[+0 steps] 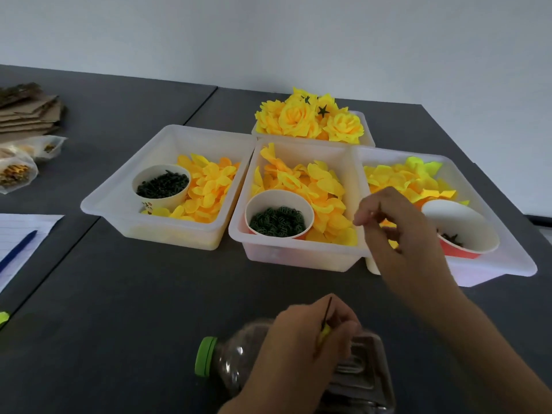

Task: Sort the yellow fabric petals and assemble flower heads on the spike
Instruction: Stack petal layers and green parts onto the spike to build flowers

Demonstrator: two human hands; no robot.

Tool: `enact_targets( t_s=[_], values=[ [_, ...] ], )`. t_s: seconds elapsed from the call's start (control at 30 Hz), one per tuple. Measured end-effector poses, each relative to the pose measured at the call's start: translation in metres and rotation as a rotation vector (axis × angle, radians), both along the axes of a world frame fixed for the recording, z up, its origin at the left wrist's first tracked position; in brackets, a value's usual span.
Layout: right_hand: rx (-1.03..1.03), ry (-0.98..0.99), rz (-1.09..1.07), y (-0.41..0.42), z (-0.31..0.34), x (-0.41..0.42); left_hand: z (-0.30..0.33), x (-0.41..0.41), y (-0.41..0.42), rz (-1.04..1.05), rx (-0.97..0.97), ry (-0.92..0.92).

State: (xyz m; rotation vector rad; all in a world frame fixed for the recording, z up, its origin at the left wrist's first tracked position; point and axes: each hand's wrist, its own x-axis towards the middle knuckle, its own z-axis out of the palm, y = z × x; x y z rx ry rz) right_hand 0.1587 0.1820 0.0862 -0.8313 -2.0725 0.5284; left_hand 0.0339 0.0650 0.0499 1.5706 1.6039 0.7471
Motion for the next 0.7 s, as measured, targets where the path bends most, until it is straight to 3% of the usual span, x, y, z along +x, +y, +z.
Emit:
enact_targets(
  t_s=[0.17, 0.37, 0.57, 0.7],
  values=[
    [-0.101, -0.352, 0.1, 0.047, -0.007, -0.06, -0.018, 0.004, -0.002, 0.161, 0.137, 0.036],
    [-0.109, -0.846, 0.233, 0.086, -0.036, -0.11, -0.035, 0.008, -0.001, 0.246, 0.317, 0.269],
    [-0.081, -1.102, 0.211, 0.094, -0.045, -0.138, -0.041, 0.006, 0.0, 0.23, 0.248, 0.354],
    [-0.077, -1.124, 0.176, 0.093, -0.047, -0.141, -0.041, 0.008, -0.001, 0.254, 0.261, 0.376]
  ],
)
